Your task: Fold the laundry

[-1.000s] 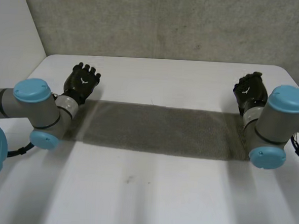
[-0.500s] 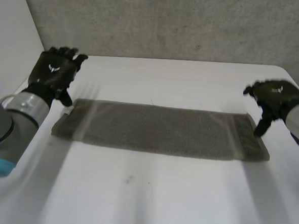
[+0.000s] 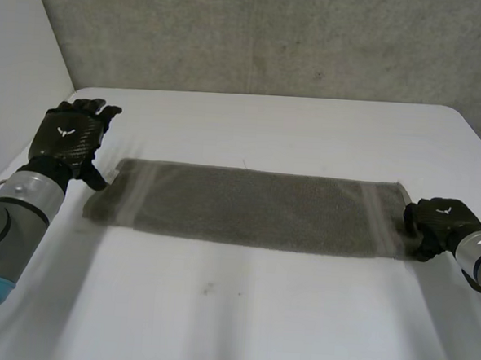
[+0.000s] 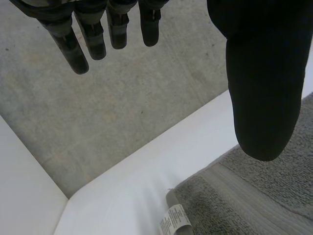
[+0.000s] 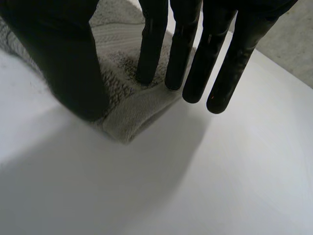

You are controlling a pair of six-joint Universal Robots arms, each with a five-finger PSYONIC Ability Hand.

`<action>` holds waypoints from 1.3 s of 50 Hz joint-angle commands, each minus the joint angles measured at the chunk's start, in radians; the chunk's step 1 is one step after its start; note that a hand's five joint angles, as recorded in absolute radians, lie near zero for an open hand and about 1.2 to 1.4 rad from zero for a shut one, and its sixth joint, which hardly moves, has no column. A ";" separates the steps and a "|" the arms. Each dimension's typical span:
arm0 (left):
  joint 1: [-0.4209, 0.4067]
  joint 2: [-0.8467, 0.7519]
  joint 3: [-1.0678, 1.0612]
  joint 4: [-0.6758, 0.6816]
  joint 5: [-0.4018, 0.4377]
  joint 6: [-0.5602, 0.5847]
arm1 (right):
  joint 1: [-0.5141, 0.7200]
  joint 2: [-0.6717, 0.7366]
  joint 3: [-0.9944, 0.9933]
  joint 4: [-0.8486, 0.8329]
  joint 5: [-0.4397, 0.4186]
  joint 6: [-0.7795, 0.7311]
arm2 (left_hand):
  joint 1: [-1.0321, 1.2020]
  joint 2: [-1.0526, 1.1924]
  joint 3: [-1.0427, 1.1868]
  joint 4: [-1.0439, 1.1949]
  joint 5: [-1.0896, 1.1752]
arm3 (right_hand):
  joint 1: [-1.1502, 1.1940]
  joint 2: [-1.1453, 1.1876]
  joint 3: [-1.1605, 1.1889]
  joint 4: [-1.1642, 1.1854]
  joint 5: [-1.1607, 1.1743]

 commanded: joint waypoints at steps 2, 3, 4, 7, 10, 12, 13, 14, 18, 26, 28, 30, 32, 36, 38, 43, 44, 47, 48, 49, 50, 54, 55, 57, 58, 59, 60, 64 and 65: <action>-0.005 -0.002 -0.007 -0.001 0.002 0.000 | -0.012 0.024 -0.016 0.008 -0.005 -0.016 | -0.002 0.009 0.009 0.007 -0.027 | 0.724 0.613 0.614 0.615 0.645; -0.005 -0.002 -0.007 -0.001 0.002 0.000 | -0.020 0.024 -0.019 0.007 -0.001 -0.015 | -0.002 0.009 0.009 0.007 -0.027 | 0.724 0.613 0.614 0.615 0.645; -0.005 -0.002 -0.007 -0.001 0.002 0.000 | -0.020 0.024 -0.019 0.007 -0.001 -0.015 | -0.002 0.009 0.009 0.007 -0.027 | 0.724 0.613 0.614 0.615 0.645; -0.002 -0.002 -0.008 -0.001 0.002 0.000 | -0.040 0.025 -0.031 0.013 0.011 -0.018 | -0.002 0.009 0.009 0.007 -0.027 | 0.724 0.613 0.614 0.615 0.645; -0.002 -0.002 -0.010 -0.001 0.002 0.000 | -0.072 0.025 -0.054 0.016 0.016 -0.032 | -0.002 0.009 0.009 0.007 -0.027 | 0.724 0.613 0.614 0.615 0.645; -0.002 -0.002 -0.010 -0.001 0.001 0.000 | -0.139 0.015 -0.078 0.011 0.030 -0.068 | -0.002 0.009 0.009 0.007 -0.027 | 0.724 0.613 0.614 0.615 0.645; -0.002 -0.002 -0.010 -0.001 0.001 0.000 | -0.140 0.015 -0.079 0.011 0.030 -0.069 | -0.002 0.009 0.009 0.007 -0.027 | 0.724 0.613 0.614 0.615 0.645; -0.004 -0.002 -0.011 -0.001 0.001 0.000 | -0.185 0.007 -0.094 0.013 0.044 -0.096 | -0.002 0.009 0.009 0.007 -0.027 | 0.724 0.613 0.614 0.615 0.645; -0.005 0.000 -0.013 -0.001 0.001 0.000 | -0.261 -0.027 -0.125 0.019 0.090 -0.167 | -0.002 0.009 0.009 0.007 -0.027 | 0.724 0.613 0.614 0.615 0.645; -0.007 0.006 -0.013 -0.002 -0.001 0.000 | -0.265 -0.079 -0.175 0.022 0.133 -0.202 | -0.002 0.009 0.009 0.007 -0.027 | 0.724 0.613 0.614 0.615 0.645; -0.010 0.007 -0.013 -0.002 -0.001 0.000 | -0.177 -0.131 -0.181 0.018 0.120 -0.144 | -0.002 0.009 0.009 0.007 -0.027 | 0.724 0.613 0.614 0.615 0.645; -0.011 0.007 -0.013 -0.002 -0.001 0.000 | -0.113 -0.163 -0.189 0.007 0.114 -0.109 | -0.002 0.009 0.009 0.007 -0.027 | 0.724 0.613 0.614 0.615 0.645; -0.013 0.009 -0.013 -0.004 -0.001 0.000 | -0.050 -0.188 -0.198 0.002 0.102 -0.080 | -0.002 0.009 0.009 0.007 -0.027 | 0.724 0.613 0.614 0.615 0.645; -0.013 0.012 -0.013 -0.004 -0.001 0.000 | 0.171 -0.193 -0.221 -0.054 0.030 -0.043 | -0.002 0.009 0.009 0.007 -0.027 | 0.724 0.613 0.614 0.615 0.645; -0.013 0.012 -0.013 -0.004 -0.001 0.000 | 0.257 -0.177 -0.226 -0.086 0.003 -0.046 | -0.002 0.009 0.009 0.007 -0.027 | 0.724 0.613 0.614 0.615 0.645; -0.013 0.017 -0.014 -0.008 -0.001 0.000 | 0.511 -0.060 -0.263 -0.197 -0.056 -0.050 | -0.002 0.009 0.009 0.007 -0.027 | 0.724 0.613 0.614 0.615 0.645; -0.014 0.018 -0.014 -0.008 -0.001 0.000 | 0.582 -0.014 -0.281 -0.208 -0.058 -0.052 | -0.002 0.009 0.009 0.007 -0.027 | 0.724 0.613 0.614 0.615 0.645; -0.014 0.020 -0.022 -0.008 0.001 0.000 | 0.699 0.085 -0.310 -0.211 -0.062 -0.064 | -0.002 0.009 0.009 0.007 -0.027 | 0.724 0.613 0.614 0.615 0.645; -0.014 0.020 -0.022 -0.008 0.001 0.000 | 0.699 0.085 -0.310 -0.211 -0.062 -0.064 | -0.002 0.009 0.009 0.007 -0.027 | 0.724 0.613 0.614 0.615 0.645; -0.014 0.021 -0.026 -0.008 0.002 0.000 | 0.737 0.131 -0.321 -0.211 -0.059 -0.079 | -0.002 0.009 0.009 0.007 -0.027 | 0.724 0.613 0.614 0.615 0.645; -0.014 0.021 -0.027 -0.008 0.002 0.000 | 0.738 0.131 -0.321 -0.211 -0.059 -0.079 | -0.002 0.009 0.009 0.007 -0.027 | 0.724 0.613 0.614 0.615 0.645; -0.024 0.026 -0.031 -0.008 0.001 0.000 | 0.808 0.231 -0.330 -0.190 -0.045 -0.147 | -0.002 0.009 0.009 0.007 -0.027 | 0.724 0.613 0.614 0.615 0.645; -0.030 0.027 -0.037 -0.010 -0.001 0.000 | 0.811 0.241 -0.332 -0.179 -0.033 -0.162 | -0.002 0.009 0.009 0.007 -0.027 | 0.620 0.509 0.510 0.511 0.542; -0.039 0.027 -0.048 -0.008 0.002 0.000 | 0.811 0.236 -0.336 -0.170 -0.010 -0.167 | -0.002 0.009 0.009 0.007 -0.027 | 0.233 0.121 0.123 0.124 0.154; -0.039 0.027 -0.048 -0.008 0.002 0.000 | 0.811 0.235 -0.336 -0.170 -0.010 -0.167 | -0.002 0.009 0.009 0.007 -0.027 | 0.229 0.117 0.119 0.120 0.150; -0.053 0.027 -0.053 -0.007 0.002 0.000 | 0.811 0.219 -0.338 -0.163 0.017 -0.158 | -0.002 0.009 0.009 0.007 -0.027 | -0.155 -0.266 -0.265 -0.264 -0.233; -0.071 0.027 -0.054 -0.007 0.002 0.000 | 0.810 0.187 -0.338 -0.159 0.051 -0.144 | -0.002 0.009 0.009 0.007 -0.027 | -0.458 -0.569 -0.568 -0.567 -0.537; -0.117 0.027 -0.048 -0.004 0.002 0.000 | 0.805 0.090 -0.321 -0.147 0.120 -0.078 | -0.002 0.009 0.009 0.007 -0.027 | -0.498 -0.609 -0.608 -0.607 -0.576; -0.143 0.027 -0.039 -0.002 0.001 -0.001 | 0.793 0.049 -0.312 -0.134 0.146 -0.028 | -0.002 0.009 0.009 0.007 -0.027 | -0.498 -0.609 -0.608 -0.607 -0.576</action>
